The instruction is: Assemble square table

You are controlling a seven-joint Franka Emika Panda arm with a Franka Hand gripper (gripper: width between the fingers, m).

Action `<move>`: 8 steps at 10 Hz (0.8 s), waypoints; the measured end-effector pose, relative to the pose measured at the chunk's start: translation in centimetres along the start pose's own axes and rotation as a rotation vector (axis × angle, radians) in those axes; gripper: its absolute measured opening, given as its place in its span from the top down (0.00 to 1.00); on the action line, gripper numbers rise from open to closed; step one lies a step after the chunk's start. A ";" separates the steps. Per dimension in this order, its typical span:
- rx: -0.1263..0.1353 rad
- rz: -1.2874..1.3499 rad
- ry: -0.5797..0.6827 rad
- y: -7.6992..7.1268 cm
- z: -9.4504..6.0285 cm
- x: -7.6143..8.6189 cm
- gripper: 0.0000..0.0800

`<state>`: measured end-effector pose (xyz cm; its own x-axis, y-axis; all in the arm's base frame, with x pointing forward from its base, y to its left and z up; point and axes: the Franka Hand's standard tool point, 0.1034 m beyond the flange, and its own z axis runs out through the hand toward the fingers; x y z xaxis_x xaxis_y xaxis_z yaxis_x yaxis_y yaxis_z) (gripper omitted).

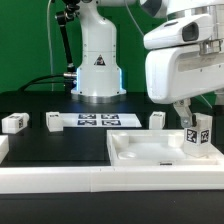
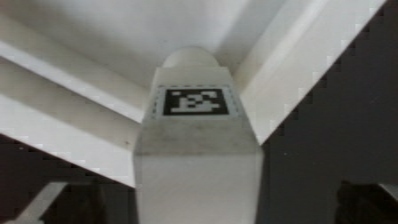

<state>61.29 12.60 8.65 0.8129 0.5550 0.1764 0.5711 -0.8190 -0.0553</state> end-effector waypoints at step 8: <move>0.000 0.005 0.001 0.2 0.0 -0.1 0.64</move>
Offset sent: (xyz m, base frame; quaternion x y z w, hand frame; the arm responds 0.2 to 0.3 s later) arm 0.0000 0.0000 0.0000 0.0000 0.0000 0.0000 1.0000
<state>61.32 12.43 8.63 0.8159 0.5504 0.1771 0.5667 -0.8220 -0.0560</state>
